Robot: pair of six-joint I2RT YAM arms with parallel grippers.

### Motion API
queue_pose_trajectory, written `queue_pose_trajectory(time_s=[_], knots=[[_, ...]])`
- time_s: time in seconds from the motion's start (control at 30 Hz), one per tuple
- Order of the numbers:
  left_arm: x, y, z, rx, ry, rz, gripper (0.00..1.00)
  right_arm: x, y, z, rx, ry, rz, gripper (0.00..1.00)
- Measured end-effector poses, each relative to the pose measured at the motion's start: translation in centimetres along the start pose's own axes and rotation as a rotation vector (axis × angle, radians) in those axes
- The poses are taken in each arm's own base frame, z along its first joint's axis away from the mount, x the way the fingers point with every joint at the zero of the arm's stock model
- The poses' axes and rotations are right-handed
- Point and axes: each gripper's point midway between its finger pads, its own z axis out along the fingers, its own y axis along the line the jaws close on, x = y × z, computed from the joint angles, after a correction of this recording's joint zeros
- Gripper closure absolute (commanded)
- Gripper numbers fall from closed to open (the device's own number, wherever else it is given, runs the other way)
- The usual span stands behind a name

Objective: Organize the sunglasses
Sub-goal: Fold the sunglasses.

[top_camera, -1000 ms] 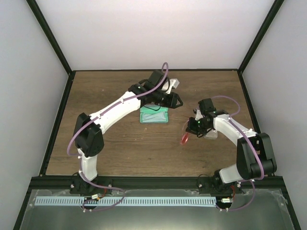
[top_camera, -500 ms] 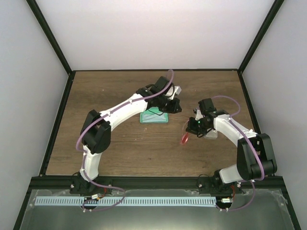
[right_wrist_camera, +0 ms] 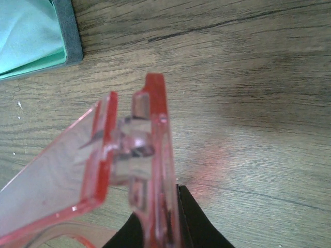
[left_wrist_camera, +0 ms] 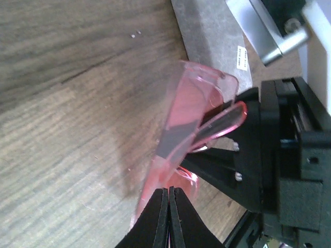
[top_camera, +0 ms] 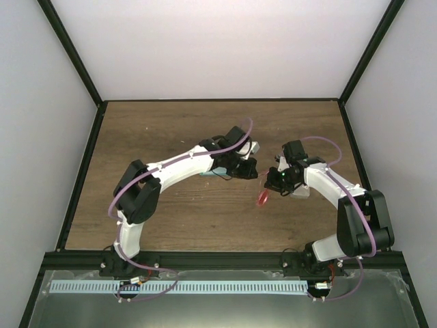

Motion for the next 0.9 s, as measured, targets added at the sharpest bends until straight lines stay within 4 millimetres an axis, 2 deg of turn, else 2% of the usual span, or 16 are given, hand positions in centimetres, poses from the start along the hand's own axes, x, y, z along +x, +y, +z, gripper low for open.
queue_pose_trajectory(time_s=[0.3,0.53,0.7,0.8,0.9], knots=[[2.4,-1.3,1.0,0.014,0.031,0.008,0.96,0.1,0.1,0.0,-0.009,0.006,0.000,0.93],[2.7,-2.3,1.4,0.031,0.027,0.017,0.96,0.1,0.2,0.0,-0.012,0.007,-0.007,0.93],[2.5,-2.2,1.3,0.015,0.014,0.022,0.94,0.3,0.9,0.1,-0.054,0.018,-0.010,0.96],[1.7,-2.2,0.2,-0.012,-0.034,0.036,0.88,0.5,1.7,0.6,-0.118,0.025,-0.008,0.96],[0.6,-3.1,-2.5,-0.033,-0.111,0.062,0.85,1.3,1.6,1.8,-0.152,0.066,0.012,0.96]])
